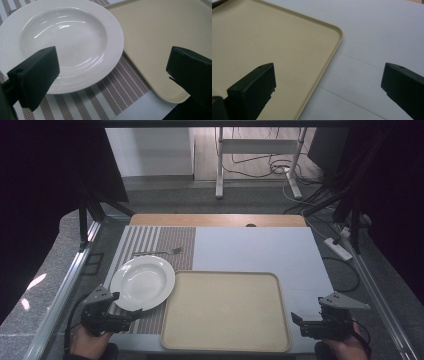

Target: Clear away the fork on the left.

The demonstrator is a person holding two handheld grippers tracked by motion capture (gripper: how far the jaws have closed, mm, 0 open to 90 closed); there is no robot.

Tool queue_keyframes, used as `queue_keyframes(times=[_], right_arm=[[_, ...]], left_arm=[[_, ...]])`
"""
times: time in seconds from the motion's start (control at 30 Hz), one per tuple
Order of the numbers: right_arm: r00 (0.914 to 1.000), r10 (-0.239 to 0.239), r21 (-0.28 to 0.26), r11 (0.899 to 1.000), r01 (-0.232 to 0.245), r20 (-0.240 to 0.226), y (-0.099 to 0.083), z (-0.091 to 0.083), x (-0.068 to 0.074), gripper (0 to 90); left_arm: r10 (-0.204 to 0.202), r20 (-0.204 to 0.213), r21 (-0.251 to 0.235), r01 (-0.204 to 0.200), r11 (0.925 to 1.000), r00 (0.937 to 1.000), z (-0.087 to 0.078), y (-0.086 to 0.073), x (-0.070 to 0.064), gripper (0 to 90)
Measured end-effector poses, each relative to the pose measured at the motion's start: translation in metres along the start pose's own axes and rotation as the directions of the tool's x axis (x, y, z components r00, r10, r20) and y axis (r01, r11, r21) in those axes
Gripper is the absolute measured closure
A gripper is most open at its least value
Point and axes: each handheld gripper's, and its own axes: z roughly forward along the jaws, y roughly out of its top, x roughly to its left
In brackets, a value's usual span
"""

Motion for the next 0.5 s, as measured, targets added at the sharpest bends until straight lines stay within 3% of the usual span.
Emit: queue_keyframes(times=[0.2,0.5], right_arm=[[0.9999,-0.013,-0.004,1.0,0.012,-0.003,0.0005,0.0001,0.0013,0.2],[0.9995,-0.029,-0.003,1.0,0.029,-0.01,0.0006,0.0006,0.0022,0.3]], left_arm=[[0.019,-0.004,-0.008,-0.019,0.9998,0.9998,-0.0035,-0.0021,-0.0042,0.1],[0.014,-0.008,0.014,-0.014,0.9998,0.9999,-0.0011,-0.001,-0.0044,0.2]])
